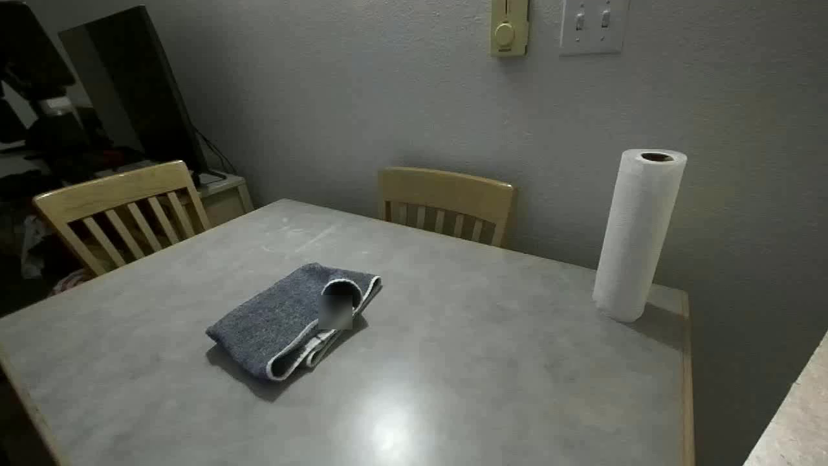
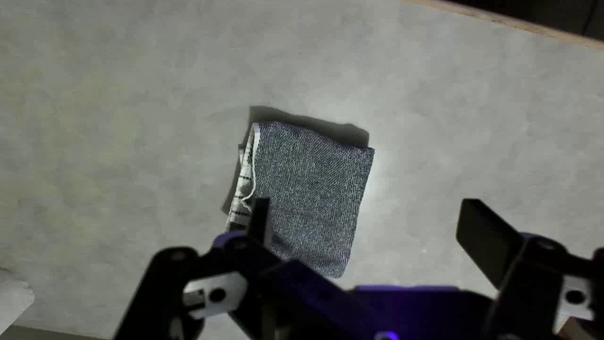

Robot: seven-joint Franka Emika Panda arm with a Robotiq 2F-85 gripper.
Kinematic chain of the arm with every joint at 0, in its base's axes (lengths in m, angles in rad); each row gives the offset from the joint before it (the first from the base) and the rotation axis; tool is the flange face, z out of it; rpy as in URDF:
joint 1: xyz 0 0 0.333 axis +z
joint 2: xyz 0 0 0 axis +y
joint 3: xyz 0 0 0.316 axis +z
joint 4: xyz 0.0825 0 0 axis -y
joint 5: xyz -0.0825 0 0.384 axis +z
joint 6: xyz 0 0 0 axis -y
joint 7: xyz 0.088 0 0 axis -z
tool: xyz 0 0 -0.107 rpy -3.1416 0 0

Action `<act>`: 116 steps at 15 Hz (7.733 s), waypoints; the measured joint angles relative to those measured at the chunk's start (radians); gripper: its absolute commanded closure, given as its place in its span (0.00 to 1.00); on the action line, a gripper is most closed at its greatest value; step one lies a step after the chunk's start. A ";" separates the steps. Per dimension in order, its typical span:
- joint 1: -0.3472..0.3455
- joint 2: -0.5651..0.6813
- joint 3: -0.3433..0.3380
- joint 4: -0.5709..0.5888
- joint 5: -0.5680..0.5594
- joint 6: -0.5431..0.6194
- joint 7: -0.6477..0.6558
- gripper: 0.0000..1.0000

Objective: Unfold the grey towel.

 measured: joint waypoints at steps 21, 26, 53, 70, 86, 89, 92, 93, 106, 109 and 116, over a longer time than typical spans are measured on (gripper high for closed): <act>-0.001 -0.001 -0.007 -0.004 0.000 0.001 -0.002 0.00; -0.001 0.003 -0.058 -0.028 0.000 0.045 -0.061 0.00; 0.038 0.575 -0.149 -0.007 0.394 0.502 -0.663 0.00; -0.081 0.951 -0.043 0.210 0.223 0.705 -0.585 0.00; -0.250 1.124 0.069 0.360 0.186 0.763 -0.630 0.00; -0.250 1.126 0.069 0.375 0.123 0.766 -0.630 0.00; -0.251 1.140 0.074 0.406 0.088 0.771 -0.648 0.00; -0.255 1.151 0.081 0.421 0.088 0.774 -0.665 0.00; -0.456 1.309 0.294 0.571 0.233 0.813 -0.968 0.00; -0.507 1.336 0.346 0.590 0.304 0.783 -1.034 0.00; -0.520 1.310 0.321 0.624 0.376 0.497 -1.012 0.00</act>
